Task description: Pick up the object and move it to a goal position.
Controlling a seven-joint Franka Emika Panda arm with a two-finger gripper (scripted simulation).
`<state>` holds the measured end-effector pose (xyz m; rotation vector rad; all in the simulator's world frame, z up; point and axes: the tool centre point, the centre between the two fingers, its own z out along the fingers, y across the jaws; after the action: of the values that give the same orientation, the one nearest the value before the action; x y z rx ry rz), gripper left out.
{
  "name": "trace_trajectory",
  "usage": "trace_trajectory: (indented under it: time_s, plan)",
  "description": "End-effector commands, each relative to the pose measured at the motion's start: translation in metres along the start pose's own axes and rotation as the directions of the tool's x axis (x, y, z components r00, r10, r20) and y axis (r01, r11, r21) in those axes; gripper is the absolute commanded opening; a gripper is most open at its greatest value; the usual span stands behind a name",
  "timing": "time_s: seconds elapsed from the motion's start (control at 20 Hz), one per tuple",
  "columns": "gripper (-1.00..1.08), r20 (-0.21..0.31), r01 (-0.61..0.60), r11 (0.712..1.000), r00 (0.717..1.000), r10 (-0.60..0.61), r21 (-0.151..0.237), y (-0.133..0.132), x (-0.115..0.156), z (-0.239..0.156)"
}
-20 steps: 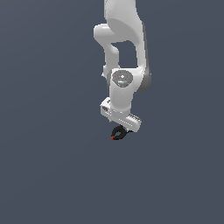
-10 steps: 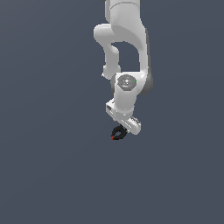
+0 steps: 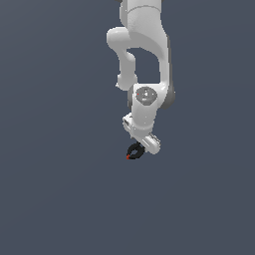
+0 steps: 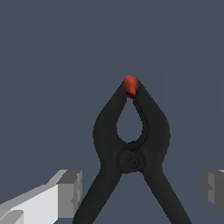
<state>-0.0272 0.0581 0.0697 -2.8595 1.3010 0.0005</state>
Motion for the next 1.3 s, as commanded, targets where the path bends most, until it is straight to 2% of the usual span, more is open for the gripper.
trace_trajectory:
  time_s: [0.0, 0.9, 0.95, 1.25]
  plan:
    - [1.0, 0.0, 0.0, 1.0, 1.0, 0.0, 0.0, 0.0, 0.0, 0.0]
    - [1.0, 0.0, -0.005, 1.0, 1.0, 0.005, 0.0, 0.0, 0.0, 0.05]
    - [-1.0, 0.0, -0.005, 1.0, 1.0, 0.005, 0.0, 0.0, 0.0, 0.05]
    - [-1.0, 0.0, -0.005, 1.0, 1.0, 0.005, 0.0, 0.0, 0.0, 0.05]
